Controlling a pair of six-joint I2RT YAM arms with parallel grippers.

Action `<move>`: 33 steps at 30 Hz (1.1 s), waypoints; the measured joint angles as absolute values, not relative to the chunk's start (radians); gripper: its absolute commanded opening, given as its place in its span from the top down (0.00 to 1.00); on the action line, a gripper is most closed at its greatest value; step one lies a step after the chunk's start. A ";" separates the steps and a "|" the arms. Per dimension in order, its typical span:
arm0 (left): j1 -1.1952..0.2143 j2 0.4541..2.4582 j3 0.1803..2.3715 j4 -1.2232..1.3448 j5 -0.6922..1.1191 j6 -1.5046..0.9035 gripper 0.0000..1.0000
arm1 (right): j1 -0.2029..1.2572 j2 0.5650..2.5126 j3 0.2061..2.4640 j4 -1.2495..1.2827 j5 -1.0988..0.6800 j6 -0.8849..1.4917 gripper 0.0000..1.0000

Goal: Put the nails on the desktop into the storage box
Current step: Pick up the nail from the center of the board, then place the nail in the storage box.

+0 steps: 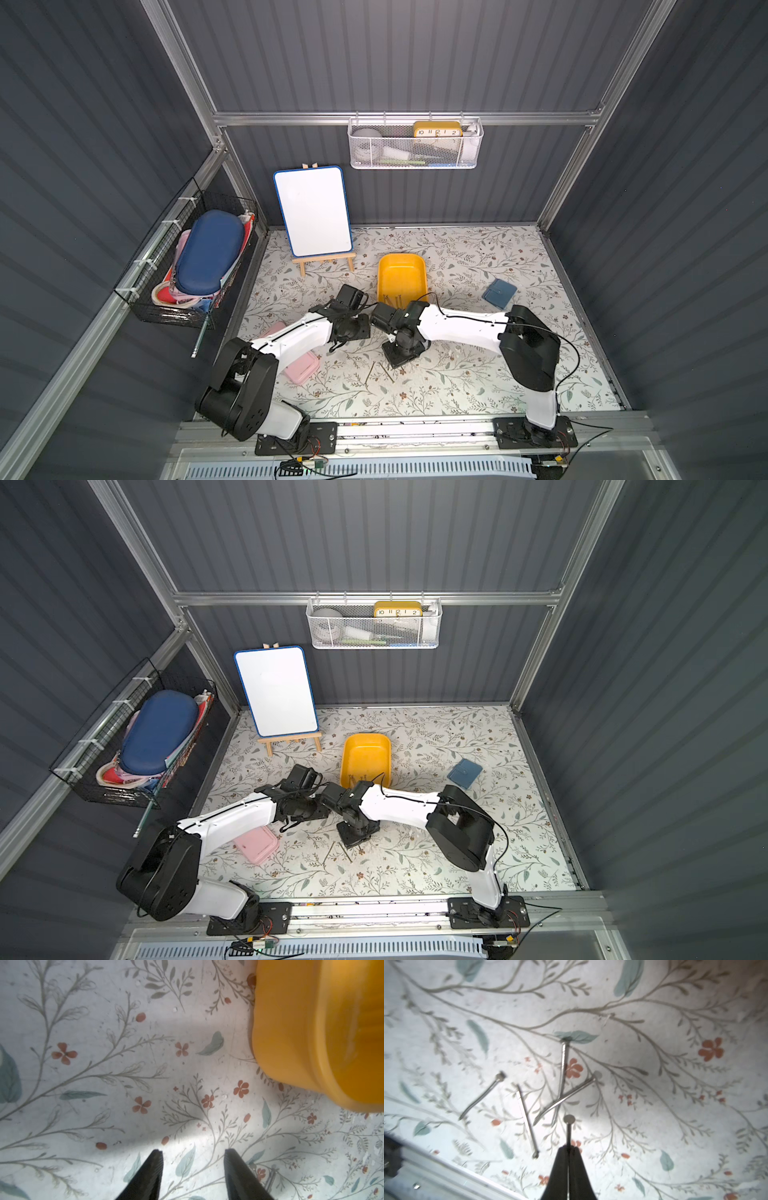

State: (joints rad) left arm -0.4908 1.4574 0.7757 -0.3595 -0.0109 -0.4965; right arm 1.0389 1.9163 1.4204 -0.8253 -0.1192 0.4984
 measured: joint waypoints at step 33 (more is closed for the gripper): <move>-0.326 1.615 0.855 -0.225 0.140 -0.343 0.47 | 0.589 2.333 2.077 -0.988 -0.305 0.504 1.00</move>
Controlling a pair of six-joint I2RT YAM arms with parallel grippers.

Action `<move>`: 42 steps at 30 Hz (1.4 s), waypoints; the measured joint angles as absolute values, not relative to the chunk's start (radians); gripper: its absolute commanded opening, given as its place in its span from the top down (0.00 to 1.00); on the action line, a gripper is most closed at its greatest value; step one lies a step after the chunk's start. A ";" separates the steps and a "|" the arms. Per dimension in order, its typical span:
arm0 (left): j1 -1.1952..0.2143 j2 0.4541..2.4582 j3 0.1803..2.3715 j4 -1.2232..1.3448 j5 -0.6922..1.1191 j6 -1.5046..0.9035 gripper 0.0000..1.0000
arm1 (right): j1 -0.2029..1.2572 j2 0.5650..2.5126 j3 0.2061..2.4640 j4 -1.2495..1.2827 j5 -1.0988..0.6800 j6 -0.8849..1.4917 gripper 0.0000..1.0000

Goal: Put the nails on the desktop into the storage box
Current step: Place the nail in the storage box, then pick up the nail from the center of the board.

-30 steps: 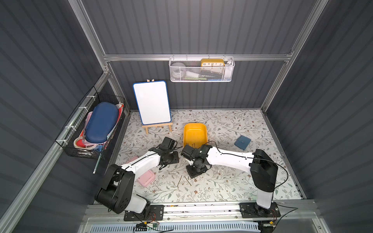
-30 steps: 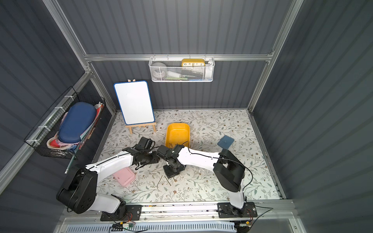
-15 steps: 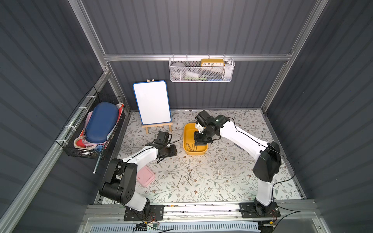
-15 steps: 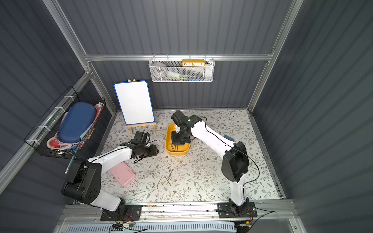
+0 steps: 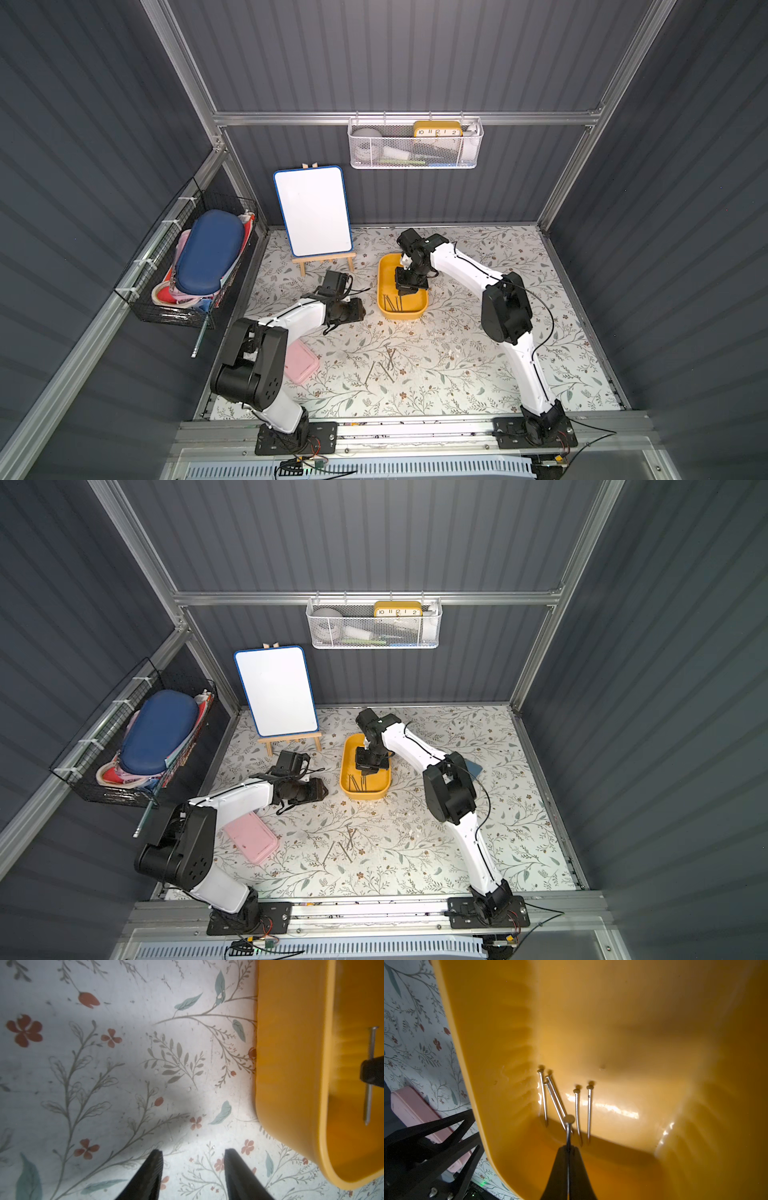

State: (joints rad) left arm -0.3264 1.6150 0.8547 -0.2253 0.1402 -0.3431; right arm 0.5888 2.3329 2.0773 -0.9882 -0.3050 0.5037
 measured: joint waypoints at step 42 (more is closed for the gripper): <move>-0.330 1.485 0.843 -0.268 0.133 -0.341 0.47 | 0.571 2.104 1.895 -0.874 -0.310 0.455 0.72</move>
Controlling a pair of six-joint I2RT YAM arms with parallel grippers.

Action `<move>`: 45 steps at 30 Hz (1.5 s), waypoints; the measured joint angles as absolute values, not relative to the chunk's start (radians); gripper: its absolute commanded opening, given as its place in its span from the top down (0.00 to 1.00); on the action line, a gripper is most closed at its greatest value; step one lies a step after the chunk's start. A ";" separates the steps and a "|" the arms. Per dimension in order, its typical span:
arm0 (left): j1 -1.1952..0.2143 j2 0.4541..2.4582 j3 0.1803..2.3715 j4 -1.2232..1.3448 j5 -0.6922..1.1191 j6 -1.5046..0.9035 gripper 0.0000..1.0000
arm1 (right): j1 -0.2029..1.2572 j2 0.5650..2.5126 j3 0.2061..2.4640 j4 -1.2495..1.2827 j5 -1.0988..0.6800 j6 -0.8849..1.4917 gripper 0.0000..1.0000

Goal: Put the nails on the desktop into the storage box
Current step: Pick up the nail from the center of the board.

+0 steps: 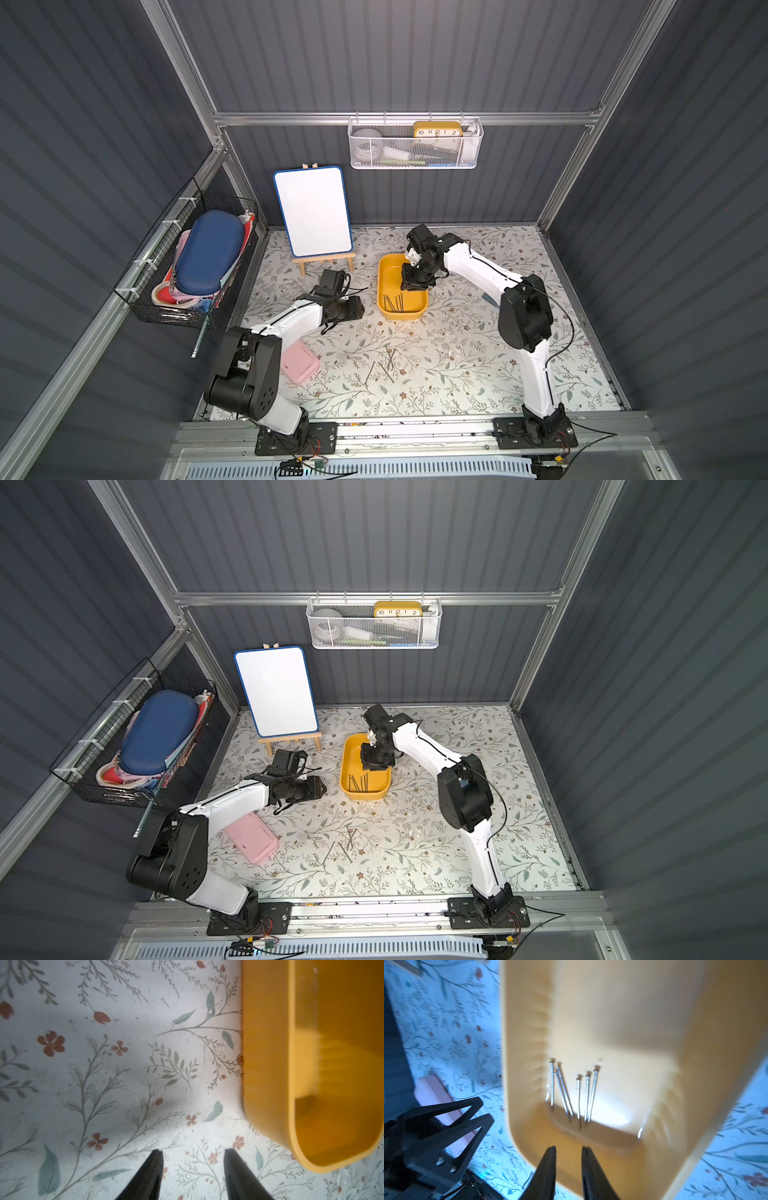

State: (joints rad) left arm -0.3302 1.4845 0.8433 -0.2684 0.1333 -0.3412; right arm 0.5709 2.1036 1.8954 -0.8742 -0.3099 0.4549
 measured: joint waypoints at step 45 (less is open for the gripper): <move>-0.789 1.536 0.802 -0.624 -0.004 -0.730 0.82 | 0.526 1.728 1.304 -0.757 -0.270 0.435 0.73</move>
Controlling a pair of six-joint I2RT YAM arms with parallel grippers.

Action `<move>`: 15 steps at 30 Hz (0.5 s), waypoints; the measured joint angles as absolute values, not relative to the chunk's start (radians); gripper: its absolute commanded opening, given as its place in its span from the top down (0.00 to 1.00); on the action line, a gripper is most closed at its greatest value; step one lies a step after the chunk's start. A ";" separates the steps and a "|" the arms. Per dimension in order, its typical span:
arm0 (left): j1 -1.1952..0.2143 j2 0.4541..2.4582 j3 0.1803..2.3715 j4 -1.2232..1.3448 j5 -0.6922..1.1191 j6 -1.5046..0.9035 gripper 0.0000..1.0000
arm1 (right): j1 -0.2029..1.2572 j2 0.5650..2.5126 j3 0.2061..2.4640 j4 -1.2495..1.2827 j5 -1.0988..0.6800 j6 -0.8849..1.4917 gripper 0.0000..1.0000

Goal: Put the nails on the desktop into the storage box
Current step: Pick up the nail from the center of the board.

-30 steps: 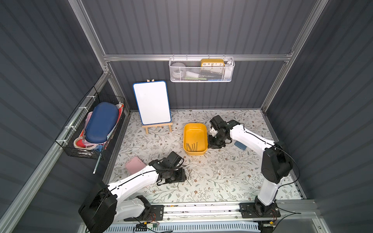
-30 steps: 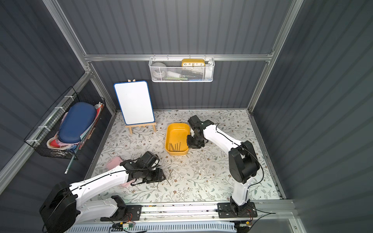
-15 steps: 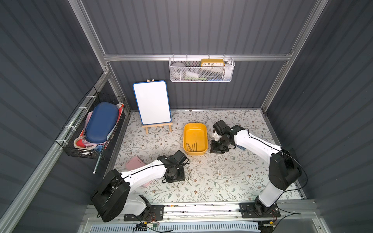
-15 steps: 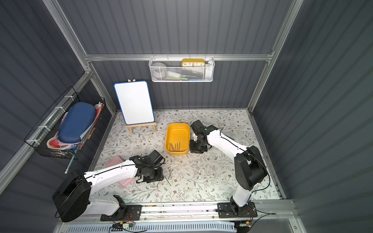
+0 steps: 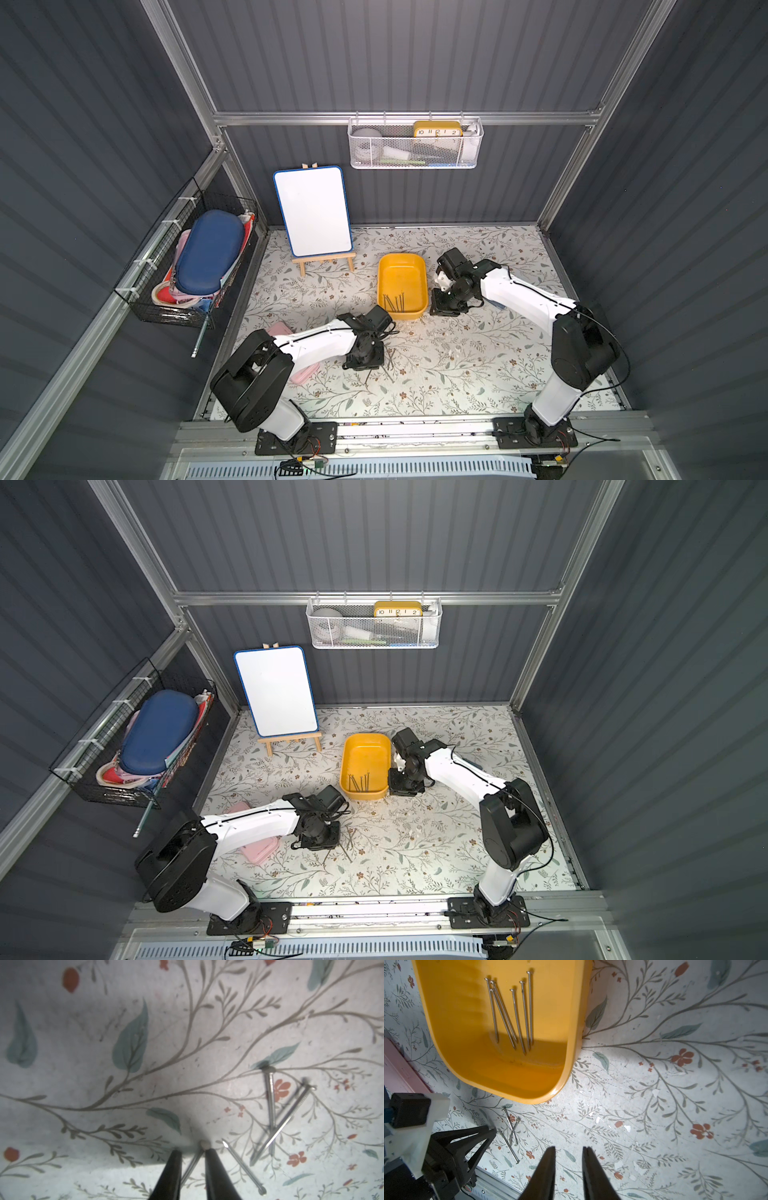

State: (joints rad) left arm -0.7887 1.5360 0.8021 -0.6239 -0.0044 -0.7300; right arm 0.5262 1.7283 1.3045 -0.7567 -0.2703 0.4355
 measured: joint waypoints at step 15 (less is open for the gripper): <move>-0.789 1.558 0.831 -0.656 0.003 -0.701 1.00 | 0.526 1.742 1.284 -0.741 -0.291 0.432 0.75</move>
